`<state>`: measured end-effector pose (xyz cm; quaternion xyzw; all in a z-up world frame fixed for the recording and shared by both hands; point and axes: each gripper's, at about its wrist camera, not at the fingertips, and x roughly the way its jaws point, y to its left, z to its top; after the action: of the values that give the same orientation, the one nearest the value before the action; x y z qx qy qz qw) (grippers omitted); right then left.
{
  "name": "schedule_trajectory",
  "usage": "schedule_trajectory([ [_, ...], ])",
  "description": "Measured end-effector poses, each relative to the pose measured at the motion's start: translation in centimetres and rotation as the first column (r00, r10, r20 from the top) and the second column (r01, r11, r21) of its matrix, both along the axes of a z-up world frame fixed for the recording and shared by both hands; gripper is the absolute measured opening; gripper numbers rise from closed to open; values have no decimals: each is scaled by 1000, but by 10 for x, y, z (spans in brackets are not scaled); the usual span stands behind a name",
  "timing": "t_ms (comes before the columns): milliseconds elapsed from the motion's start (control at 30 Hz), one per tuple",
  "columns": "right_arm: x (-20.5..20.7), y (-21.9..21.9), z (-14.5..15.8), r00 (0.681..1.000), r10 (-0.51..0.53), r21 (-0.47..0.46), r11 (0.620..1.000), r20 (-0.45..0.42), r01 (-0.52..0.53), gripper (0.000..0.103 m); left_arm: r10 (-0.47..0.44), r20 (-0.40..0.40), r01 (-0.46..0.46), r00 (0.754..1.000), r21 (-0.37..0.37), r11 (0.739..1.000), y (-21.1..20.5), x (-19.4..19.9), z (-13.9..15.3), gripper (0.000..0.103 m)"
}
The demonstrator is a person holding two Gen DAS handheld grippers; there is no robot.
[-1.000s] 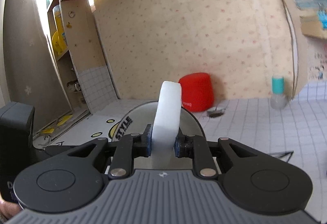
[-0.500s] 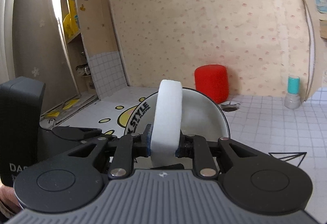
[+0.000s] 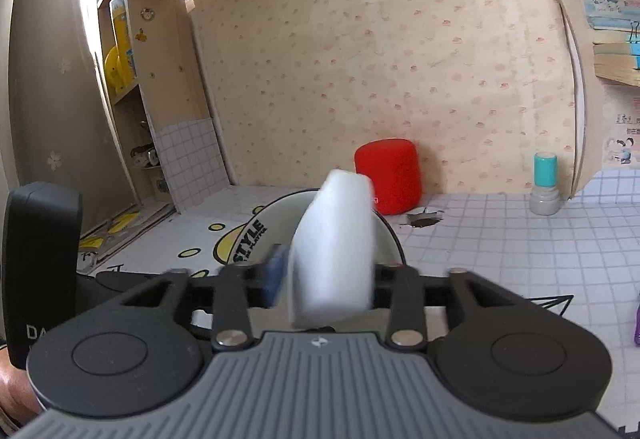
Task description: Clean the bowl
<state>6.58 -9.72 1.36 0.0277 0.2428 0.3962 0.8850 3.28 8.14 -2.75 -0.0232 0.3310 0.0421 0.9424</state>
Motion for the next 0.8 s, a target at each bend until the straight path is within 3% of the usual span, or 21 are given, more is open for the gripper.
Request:
schedule_trajectory([
  [533, -10, 10, -2, 999, 33, -54, 998, 32, -32, 47, 45, 21, -45, 999, 7, 999, 7, -14, 0, 75],
  [700, -14, 15, -2, 998, 43, -78, 996, 44, -40, 21, 42, 24, -42, 999, -6, 999, 8, -14, -1, 75],
  [800, -16, 17, -2, 998, 49, -92, 995, 51, -44, 21, 38, 25, -38, 999, -13, 999, 9, -14, -1, 74],
])
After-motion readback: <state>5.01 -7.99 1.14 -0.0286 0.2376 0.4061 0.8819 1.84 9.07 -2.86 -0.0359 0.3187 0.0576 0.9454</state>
